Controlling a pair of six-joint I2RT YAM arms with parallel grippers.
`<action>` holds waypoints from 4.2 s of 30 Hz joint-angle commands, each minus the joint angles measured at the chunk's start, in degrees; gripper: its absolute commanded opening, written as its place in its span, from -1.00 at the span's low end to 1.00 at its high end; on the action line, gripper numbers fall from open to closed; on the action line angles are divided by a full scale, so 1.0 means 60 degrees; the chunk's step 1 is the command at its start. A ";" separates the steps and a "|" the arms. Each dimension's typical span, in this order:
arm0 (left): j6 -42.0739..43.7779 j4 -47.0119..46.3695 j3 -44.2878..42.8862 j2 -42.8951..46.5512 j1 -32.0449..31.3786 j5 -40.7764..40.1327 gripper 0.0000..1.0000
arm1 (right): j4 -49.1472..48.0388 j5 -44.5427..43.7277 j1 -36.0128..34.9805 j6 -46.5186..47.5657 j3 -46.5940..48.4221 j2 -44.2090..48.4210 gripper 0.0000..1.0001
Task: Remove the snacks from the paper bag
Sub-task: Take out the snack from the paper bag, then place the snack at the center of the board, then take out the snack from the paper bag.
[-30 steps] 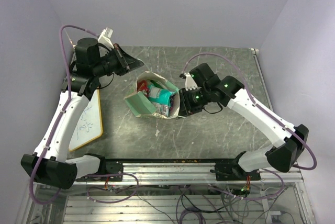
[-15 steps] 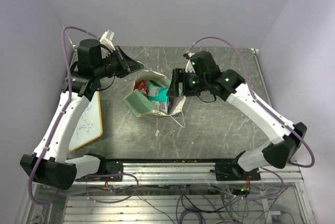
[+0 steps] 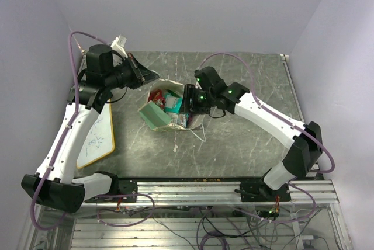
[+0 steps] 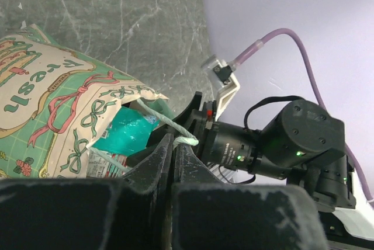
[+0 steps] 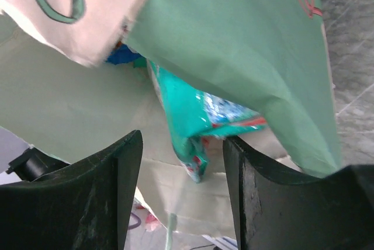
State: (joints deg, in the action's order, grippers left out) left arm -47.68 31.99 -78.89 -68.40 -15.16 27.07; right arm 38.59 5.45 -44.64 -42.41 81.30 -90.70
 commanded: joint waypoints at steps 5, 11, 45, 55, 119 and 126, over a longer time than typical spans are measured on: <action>-0.0485 -0.0564 0.0169 0.0339 -0.0132 -0.0005 -0.86 | -0.0458 -0.0713 -0.0424 -0.0646 -0.0031 -0.0382 -0.05; -0.0161 -0.0140 -0.0320 0.0220 -0.0139 -0.0002 -0.86 | -0.0336 -0.1086 -0.0424 -0.0713 -0.0032 -0.0481 -0.08; -0.0020 0.0454 -0.0712 -0.0443 -0.0138 -0.0610 -0.86 | -0.0320 -0.0579 -0.0402 0.2427 0.2220 0.2913 -1.00; 0.0796 0.2294 -0.2102 -0.0817 -0.0136 -0.1297 -0.86 | -0.0432 -0.2878 -0.0108 0.3442 0.3478 0.2523 -1.00; 0.2033 0.1679 -0.1467 -0.0343 -0.0198 -0.0863 -0.86 | -0.0581 0.3497 0.5246 0.3285 -0.1337 0.0954 0.30; 0.1750 0.1309 -0.1111 -0.0068 -0.0184 -0.0326 -0.86 | 0.0527 0.1458 0.4408 0.3523 -0.0232 -0.0856 0.12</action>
State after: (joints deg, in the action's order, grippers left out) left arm -36.69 43.66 -85.80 -70.72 -15.97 20.01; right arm 36.62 22.46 -17.76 -23.09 74.94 -88.60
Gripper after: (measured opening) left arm 0.083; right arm 0.568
